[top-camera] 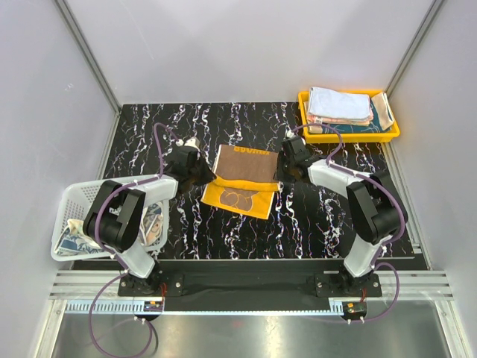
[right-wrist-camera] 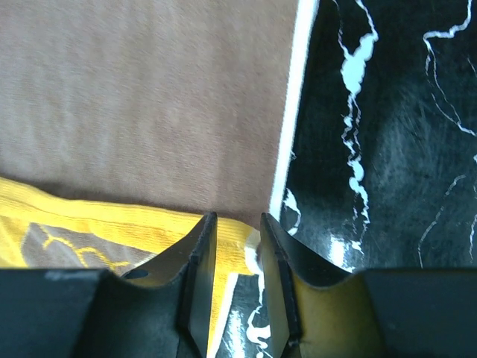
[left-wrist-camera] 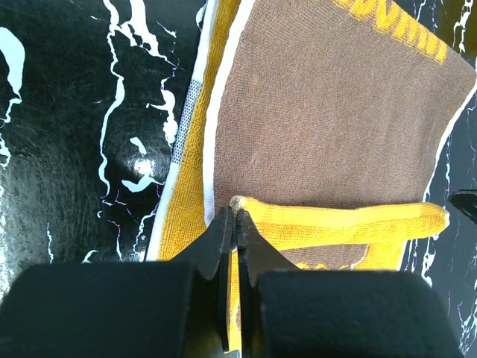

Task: Fold and stack the towels
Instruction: Fold the towel

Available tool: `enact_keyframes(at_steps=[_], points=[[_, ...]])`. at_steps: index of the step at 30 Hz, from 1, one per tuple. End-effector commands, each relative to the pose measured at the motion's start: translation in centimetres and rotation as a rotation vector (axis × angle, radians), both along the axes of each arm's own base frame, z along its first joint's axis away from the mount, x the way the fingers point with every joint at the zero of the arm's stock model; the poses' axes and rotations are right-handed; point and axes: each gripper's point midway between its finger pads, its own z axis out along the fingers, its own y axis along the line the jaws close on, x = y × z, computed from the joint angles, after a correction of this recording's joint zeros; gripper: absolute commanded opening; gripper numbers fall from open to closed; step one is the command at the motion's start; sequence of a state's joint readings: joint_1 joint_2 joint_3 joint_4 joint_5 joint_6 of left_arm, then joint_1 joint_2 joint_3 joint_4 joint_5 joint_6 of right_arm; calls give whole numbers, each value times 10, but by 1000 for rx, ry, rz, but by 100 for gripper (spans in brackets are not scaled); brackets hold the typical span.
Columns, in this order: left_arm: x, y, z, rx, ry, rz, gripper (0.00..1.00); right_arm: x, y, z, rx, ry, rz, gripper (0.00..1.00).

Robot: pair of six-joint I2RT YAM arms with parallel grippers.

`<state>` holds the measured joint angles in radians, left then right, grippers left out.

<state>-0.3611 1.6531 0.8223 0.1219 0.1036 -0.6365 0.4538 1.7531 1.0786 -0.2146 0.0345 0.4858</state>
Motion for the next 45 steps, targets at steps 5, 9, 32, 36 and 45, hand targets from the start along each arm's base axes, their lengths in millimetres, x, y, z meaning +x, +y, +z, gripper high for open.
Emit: enact_keyframes(at_steps=[5, 9, 32, 36, 45], points=[[18, -5, 23, -7, -82, -12, 0, -3, 2, -1, -13, 1, 11, 37], [19, -6, 25, -9, -85, -11, 0, -6, 6, -4, 10, 14, 27, 37], [26, -9, 28, -12, -87, -13, 0, -21, 13, -18, 36, 79, 54, 32], [28, -10, 31, -17, -91, -11, 0, -19, 12, -16, 33, 77, 50, 21], [79, -18, 100, -15, -226, 12, 0, 13, 6, 34, -30, -38, 17, 0]])
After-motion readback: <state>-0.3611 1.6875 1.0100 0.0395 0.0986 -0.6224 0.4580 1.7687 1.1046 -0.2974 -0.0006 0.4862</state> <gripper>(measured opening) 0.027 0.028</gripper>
